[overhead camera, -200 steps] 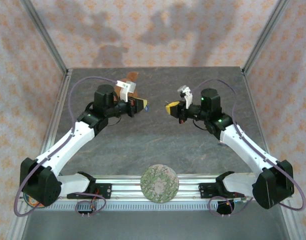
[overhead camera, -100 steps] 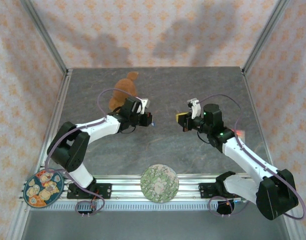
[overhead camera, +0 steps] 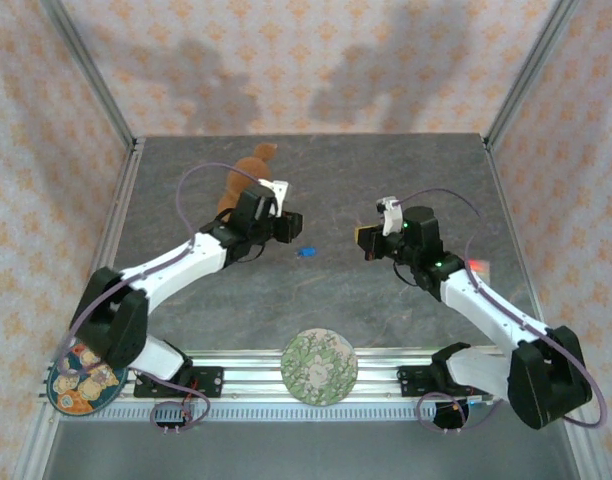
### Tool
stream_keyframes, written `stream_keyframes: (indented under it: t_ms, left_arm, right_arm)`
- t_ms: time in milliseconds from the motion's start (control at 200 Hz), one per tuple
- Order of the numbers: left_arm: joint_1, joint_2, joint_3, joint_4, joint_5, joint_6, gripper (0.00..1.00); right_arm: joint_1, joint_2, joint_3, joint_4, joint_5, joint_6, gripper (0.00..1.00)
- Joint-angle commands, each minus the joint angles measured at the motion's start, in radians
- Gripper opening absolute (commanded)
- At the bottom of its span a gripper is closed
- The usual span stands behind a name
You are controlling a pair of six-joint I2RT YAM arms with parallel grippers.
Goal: Remove the keys from the keyring
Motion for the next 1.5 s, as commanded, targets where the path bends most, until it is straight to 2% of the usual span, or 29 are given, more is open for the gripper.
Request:
stream_keyframes:
  t_ms: [0,90,120,140,165,450,576,666,881,1026,1166,1176,1191,1196,1211,1391,1497]
  left_arm:
    - [-0.004,-0.114,-0.036,-0.039,-0.075,0.034,0.43]
    - [-0.004,-0.2,-0.082,-0.04,-0.101,0.032,0.54]
    - [-0.004,-0.226,-0.098,-0.044,-0.116,0.033,0.74]
    - [-0.004,-0.244,-0.107,-0.049,-0.125,0.034,0.95]
    - [-0.005,-0.266,-0.116,-0.057,-0.138,0.037,0.99]
    - [-0.003,-0.459,-0.193,-0.143,-0.224,0.063,0.99]
    - [-0.004,-0.501,-0.227,-0.141,-0.238,0.052,0.99]
    - [-0.002,-0.512,-0.236,-0.14,-0.253,0.048,0.99]
    - [-0.003,-0.506,-0.236,-0.124,-0.283,0.044,0.99]
    - [-0.002,-0.5,-0.233,-0.108,-0.329,0.041,0.99]
    - [0.007,-0.487,-0.214,-0.123,-0.427,0.037,0.99]
    - [0.008,-0.486,-0.213,-0.126,-0.438,0.036,0.99]
    - [0.009,-0.485,-0.211,-0.131,-0.455,0.033,0.99]
    - [0.01,-0.485,-0.211,-0.131,-0.46,0.032,0.99]
    - [0.013,-0.485,-0.21,-0.135,-0.474,0.03,0.99]
    - [0.074,-0.503,-0.226,-0.154,-0.609,-0.013,0.99]
    - [0.169,-0.513,-0.231,-0.189,-0.631,-0.058,0.99]
  right_arm:
    - [-0.011,0.064,0.038,0.033,0.039,0.045,0.0]
    - [-0.014,0.139,0.044,0.054,0.066,0.069,0.0]
    - [-0.014,0.167,0.046,0.062,0.083,0.078,0.0]
    - [-0.014,0.188,0.047,0.07,0.096,0.092,0.0]
    - [-0.016,0.214,0.049,0.079,0.104,0.106,0.0]
    - [-0.02,0.465,0.086,0.211,0.119,0.214,0.0]
    - [-0.026,0.551,0.113,0.227,0.133,0.243,0.01]
    - [-0.033,0.582,0.117,0.246,0.132,0.264,0.05]
    - [-0.064,0.559,0.106,0.199,0.182,0.268,0.26]
    - [-0.122,0.437,0.066,0.136,0.224,0.252,0.34]
    - [-0.149,0.267,0.062,0.005,0.335,0.18,0.43]
    - [-0.15,0.256,0.064,-0.005,0.345,0.175,0.56]
    - [-0.15,0.239,0.068,-0.021,0.363,0.167,0.87]
    - [-0.15,0.233,0.069,-0.026,0.368,0.164,0.94]
    - [-0.149,0.217,0.074,-0.04,0.383,0.156,1.0]
    - [-0.149,0.107,0.132,-0.137,0.523,0.066,0.99]
    - [-0.15,0.085,0.136,-0.117,0.67,0.08,0.99]
